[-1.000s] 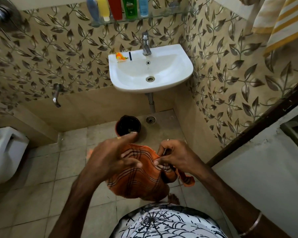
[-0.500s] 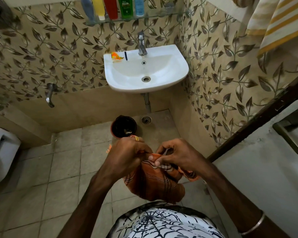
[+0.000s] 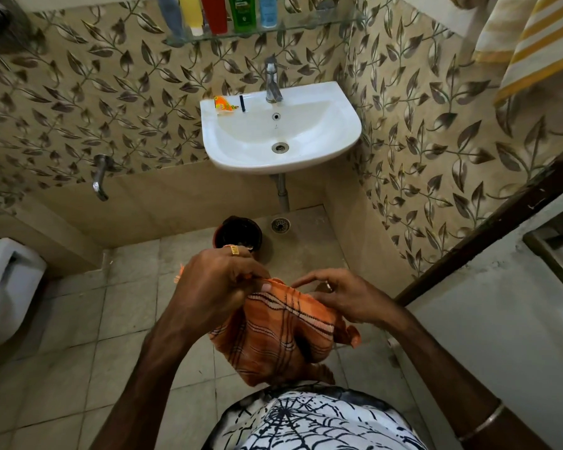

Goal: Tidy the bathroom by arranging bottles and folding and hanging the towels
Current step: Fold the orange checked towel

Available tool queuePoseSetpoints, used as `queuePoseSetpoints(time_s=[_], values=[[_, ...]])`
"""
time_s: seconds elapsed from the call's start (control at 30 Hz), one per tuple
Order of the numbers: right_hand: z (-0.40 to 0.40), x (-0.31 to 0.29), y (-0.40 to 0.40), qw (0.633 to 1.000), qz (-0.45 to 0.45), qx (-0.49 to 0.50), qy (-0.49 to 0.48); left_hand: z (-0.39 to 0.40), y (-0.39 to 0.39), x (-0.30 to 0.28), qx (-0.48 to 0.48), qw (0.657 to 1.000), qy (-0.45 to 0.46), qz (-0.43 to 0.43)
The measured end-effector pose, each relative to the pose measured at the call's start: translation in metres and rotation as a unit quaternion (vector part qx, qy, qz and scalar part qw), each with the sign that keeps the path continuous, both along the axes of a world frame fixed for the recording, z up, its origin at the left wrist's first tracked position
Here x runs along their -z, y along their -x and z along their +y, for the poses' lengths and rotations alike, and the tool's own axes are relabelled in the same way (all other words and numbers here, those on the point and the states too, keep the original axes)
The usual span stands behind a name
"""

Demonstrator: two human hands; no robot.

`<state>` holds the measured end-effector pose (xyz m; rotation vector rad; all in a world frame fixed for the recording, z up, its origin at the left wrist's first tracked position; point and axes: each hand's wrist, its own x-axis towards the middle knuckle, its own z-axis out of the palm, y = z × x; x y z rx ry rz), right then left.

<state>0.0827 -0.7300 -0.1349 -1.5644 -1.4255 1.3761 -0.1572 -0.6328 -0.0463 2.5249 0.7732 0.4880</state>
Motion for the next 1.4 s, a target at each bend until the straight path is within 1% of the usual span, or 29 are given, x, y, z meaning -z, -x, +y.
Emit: queuePoseSetpoints(time_s=[0.07, 0.13, 0.27, 0.33, 0.43, 0.5, 0.67, 0.73, 0.87, 0.93, 1.1, 1.23, 1.4], values=[[0.003, 0.004, 0.007, 0.999, -0.035, -0.037, 0.009, -0.003, -0.001, -0.001, 0.01, 1.0, -0.009, 0.002], [0.006, 0.008, 0.016, 0.995, -0.091, -0.038, 0.008, -0.004, -0.001, -0.002, 0.017, 1.0, -0.013, 0.004], [0.007, 0.009, 0.026, 0.988, -0.139, 0.055, -0.035, -0.005, 0.003, -0.004, 0.015, 1.0, -0.012, 0.001], [0.007, 0.009, 0.023, 0.987, -0.142, 0.075, -0.032, -0.005, 0.006, -0.005, 0.013, 1.0, -0.009, -0.002], [0.008, 0.013, 0.019, 0.991, -0.114, 0.065, 0.004, -0.002, 0.01, -0.005, 0.001, 1.0, -0.002, -0.005], [0.007, 0.016, 0.016, 0.992, -0.101, 0.076, 0.007, 0.0, 0.013, -0.006, -0.008, 1.0, -0.004, -0.007], [0.0, 0.014, 0.002, 0.98, -0.128, 0.147, -0.03, 0.009, 0.024, -0.005, -0.052, 0.998, -0.008, -0.021], [-0.003, 0.013, -0.005, 0.978, -0.121, 0.162, -0.047, 0.013, 0.029, -0.004, -0.069, 0.997, -0.008, -0.026], [-0.01, 0.005, -0.014, 0.987, -0.088, 0.118, -0.067, 0.018, 0.034, -0.002, -0.089, 0.995, -0.008, -0.033], [-0.014, 0.001, -0.018, 0.989, -0.061, 0.113, -0.073, 0.02, 0.037, -0.002, -0.095, 0.995, -0.007, -0.037], [-0.022, -0.009, -0.026, 0.995, -0.038, 0.071, -0.062, 0.02, 0.038, -0.004, -0.101, 0.994, -0.011, -0.036], [-0.023, -0.011, -0.029, 0.994, -0.068, 0.056, -0.065, 0.02, 0.038, -0.005, -0.104, 0.994, -0.018, -0.025], [-0.023, -0.014, -0.028, 0.988, -0.127, 0.035, -0.081, 0.019, 0.038, -0.005, -0.098, 0.995, -0.015, -0.027]])
